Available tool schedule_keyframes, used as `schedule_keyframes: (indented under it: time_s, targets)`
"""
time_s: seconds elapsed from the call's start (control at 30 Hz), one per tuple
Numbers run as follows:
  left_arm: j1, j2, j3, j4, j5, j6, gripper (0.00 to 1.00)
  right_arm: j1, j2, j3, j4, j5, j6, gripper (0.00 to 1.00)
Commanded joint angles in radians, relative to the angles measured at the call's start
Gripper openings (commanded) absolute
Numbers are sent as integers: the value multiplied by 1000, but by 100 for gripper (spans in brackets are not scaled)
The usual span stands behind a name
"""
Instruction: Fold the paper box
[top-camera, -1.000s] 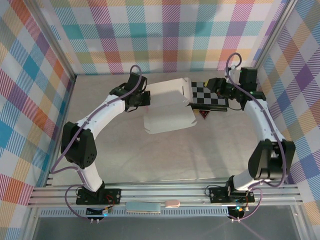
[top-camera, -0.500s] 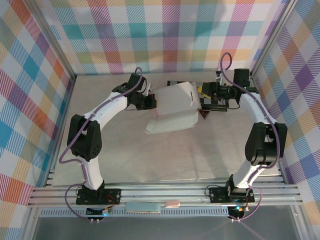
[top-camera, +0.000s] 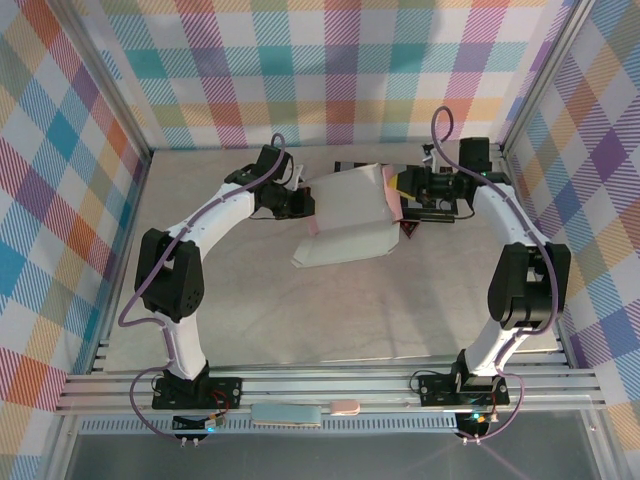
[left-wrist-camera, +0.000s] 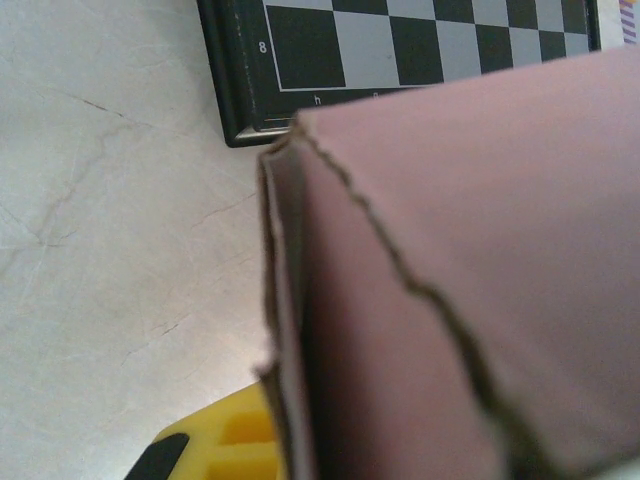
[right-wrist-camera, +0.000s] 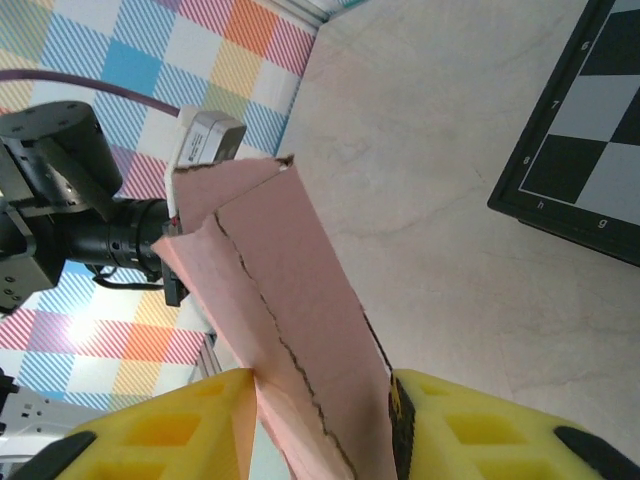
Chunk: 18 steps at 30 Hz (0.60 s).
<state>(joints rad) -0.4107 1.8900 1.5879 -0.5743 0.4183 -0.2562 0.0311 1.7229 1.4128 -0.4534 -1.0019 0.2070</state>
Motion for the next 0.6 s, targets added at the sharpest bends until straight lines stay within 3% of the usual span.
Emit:
schedule_keyframes:
  time_s: [0.0,0.57]
  targets:
    - [3,-9,29,-6,19,22,0,30,7,47,-46,31,-58,39]
    - [-14,-36,20,-24,-24,46,0,157,-27,102,-192,385,-190,43]
